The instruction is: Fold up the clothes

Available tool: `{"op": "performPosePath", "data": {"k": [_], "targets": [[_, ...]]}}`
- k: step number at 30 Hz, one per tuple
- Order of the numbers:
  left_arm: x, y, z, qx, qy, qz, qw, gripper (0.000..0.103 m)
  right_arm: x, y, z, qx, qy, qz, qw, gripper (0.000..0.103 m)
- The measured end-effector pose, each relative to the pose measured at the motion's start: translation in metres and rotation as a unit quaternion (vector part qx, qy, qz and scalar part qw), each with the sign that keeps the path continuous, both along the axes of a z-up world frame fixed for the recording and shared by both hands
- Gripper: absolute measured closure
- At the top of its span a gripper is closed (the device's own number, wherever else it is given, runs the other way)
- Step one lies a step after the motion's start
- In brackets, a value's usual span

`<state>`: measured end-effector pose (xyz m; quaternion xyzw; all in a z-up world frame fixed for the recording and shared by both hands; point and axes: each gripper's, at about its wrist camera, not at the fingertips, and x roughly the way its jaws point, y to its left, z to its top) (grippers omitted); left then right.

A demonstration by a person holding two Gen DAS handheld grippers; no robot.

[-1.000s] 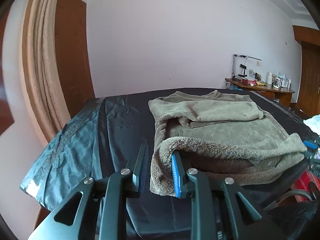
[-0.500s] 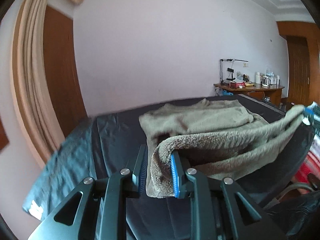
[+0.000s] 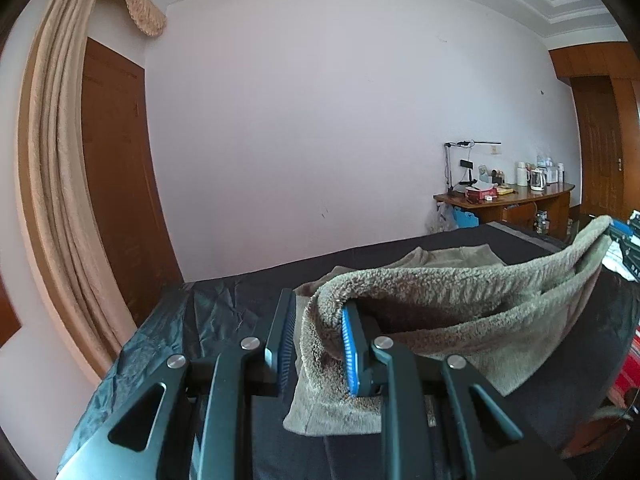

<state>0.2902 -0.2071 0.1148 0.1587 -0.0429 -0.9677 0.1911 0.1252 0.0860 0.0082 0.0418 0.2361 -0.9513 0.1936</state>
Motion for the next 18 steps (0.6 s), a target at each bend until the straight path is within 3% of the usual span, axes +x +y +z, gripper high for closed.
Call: {"op": "performPosePath", "data": {"k": [6, 18], "targets": [[-0.037, -0.017, 0.009, 0.017, -0.003, 0.013, 0.9998, 0.078, -0.043, -0.018, 0.011, -0.004, -0.024, 0.001, 1.000, 0.094], [-0.108, -0.062, 0.021, 0.047, 0.018, 0.073, 0.9960, 0.076, -0.114, -0.079, 0.034, -0.010, -0.027, -0.002, 1.000, 0.094]]}}
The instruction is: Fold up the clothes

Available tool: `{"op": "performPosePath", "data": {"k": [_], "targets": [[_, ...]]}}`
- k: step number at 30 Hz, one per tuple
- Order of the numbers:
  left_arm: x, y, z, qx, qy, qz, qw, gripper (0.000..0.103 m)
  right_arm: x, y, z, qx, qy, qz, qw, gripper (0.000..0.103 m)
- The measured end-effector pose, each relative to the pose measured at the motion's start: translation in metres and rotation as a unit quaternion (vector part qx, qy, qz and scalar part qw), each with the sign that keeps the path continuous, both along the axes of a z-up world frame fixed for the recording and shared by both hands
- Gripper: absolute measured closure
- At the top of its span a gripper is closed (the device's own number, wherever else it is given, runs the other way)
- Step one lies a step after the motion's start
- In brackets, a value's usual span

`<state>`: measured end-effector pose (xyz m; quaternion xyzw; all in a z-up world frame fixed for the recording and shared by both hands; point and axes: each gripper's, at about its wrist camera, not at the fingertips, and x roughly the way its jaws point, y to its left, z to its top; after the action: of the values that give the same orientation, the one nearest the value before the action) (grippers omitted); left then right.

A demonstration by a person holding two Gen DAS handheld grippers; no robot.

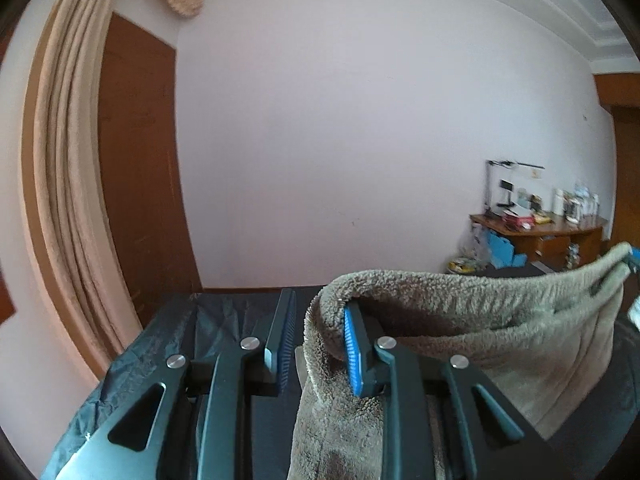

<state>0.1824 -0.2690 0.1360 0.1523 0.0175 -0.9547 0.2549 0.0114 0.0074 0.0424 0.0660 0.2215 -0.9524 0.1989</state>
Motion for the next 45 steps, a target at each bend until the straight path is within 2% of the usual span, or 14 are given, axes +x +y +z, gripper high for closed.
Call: {"op": "performPosePath", "data": {"k": [6, 16, 21, 25, 29, 35, 40, 44, 45], "targets": [[-0.032, -0.027, -0.014, 0.033, -0.016, 0.027, 0.9990, 0.076, -0.033, -0.029, -0.005, 0.001, -0.020, 0.002, 1.000, 0.094], [-0.081, -0.053, -0.025, 0.054, -0.025, 0.053, 0.9968, 0.076, -0.077, -0.064, -0.010, -0.010, -0.028, -0.016, 0.999, 0.094], [-0.108, -0.062, -0.026, 0.053, -0.033, 0.061, 0.9962, 0.076, -0.104, -0.081, -0.018, -0.004, -0.040, -0.025, 0.999, 0.094], [-0.129, -0.074, -0.036, 0.059, -0.042, 0.077, 0.9944, 0.061, -0.121, -0.094, -0.025, -0.001, -0.054, -0.032, 0.998, 0.094], [-0.158, -0.091, -0.057, 0.085, -0.072, 0.085, 0.9902, 0.060, -0.159, -0.108, -0.041, -0.001, -0.101, -0.033, 0.994, 0.094], [-0.192, -0.104, -0.098, 0.091, -0.129, 0.086, 0.9837, 0.060, -0.209, -0.129, -0.080, 0.003, -0.181, -0.037, 0.983, 0.094], [-0.210, -0.121, -0.129, 0.124, -0.161, 0.087, 0.9752, 0.060, -0.232, -0.142, -0.114, 0.026, -0.220, -0.038, 0.974, 0.094], [-0.223, -0.123, -0.141, 0.134, -0.182, 0.088, 0.9702, 0.060, -0.237, -0.147, -0.125, 0.041, -0.230, -0.034, 0.972, 0.094], [-0.225, -0.121, -0.143, 0.131, -0.188, 0.092, 0.9691, 0.057, -0.237, -0.147, -0.125, 0.041, -0.232, -0.032, 0.971, 0.094]]}}
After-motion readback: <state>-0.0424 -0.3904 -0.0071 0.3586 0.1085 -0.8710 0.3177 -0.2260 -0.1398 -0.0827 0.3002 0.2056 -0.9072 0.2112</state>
